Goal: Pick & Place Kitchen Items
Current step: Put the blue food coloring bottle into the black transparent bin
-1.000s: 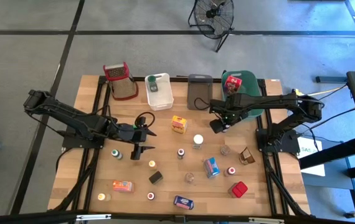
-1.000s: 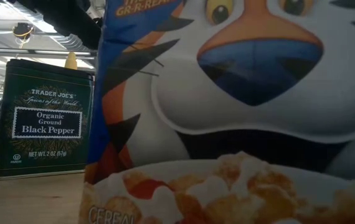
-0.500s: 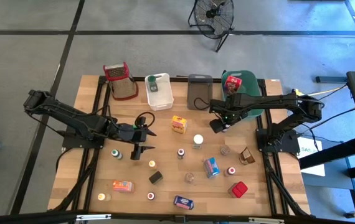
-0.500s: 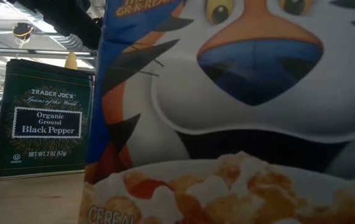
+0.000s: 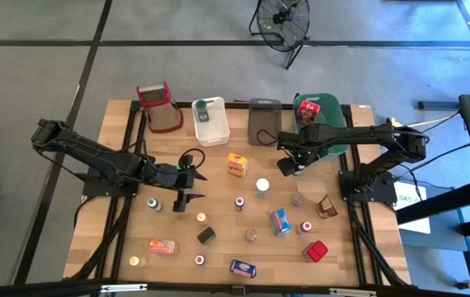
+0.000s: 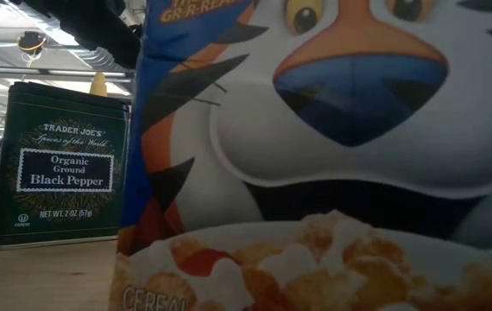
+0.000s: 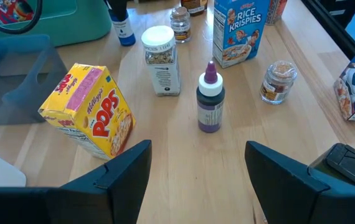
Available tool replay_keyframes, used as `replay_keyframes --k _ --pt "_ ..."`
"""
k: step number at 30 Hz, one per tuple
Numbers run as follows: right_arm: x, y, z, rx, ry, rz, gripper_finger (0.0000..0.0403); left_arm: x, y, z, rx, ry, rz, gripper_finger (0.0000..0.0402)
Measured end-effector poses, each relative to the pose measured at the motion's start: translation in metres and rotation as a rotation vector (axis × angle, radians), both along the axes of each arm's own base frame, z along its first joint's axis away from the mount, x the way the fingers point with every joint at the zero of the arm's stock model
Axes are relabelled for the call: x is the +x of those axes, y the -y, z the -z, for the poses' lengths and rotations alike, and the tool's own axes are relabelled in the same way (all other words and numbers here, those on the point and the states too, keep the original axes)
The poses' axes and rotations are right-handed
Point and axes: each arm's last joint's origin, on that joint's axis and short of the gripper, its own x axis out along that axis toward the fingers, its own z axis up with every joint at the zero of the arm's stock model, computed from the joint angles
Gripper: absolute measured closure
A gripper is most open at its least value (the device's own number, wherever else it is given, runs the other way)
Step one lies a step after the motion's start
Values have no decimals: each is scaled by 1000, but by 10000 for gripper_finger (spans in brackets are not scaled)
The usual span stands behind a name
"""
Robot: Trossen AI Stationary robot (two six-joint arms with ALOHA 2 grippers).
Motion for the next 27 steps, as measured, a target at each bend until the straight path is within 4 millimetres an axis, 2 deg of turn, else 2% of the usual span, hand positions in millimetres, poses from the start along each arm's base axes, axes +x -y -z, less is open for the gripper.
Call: replay_keyframes --k 14,27 --pt "0 0 0 8 -2 1 168 0 1 0 -27 -8 42 148" --pt "-1 -1 0 27 -3 1 234 0 2 0 -32 -9 50 148"
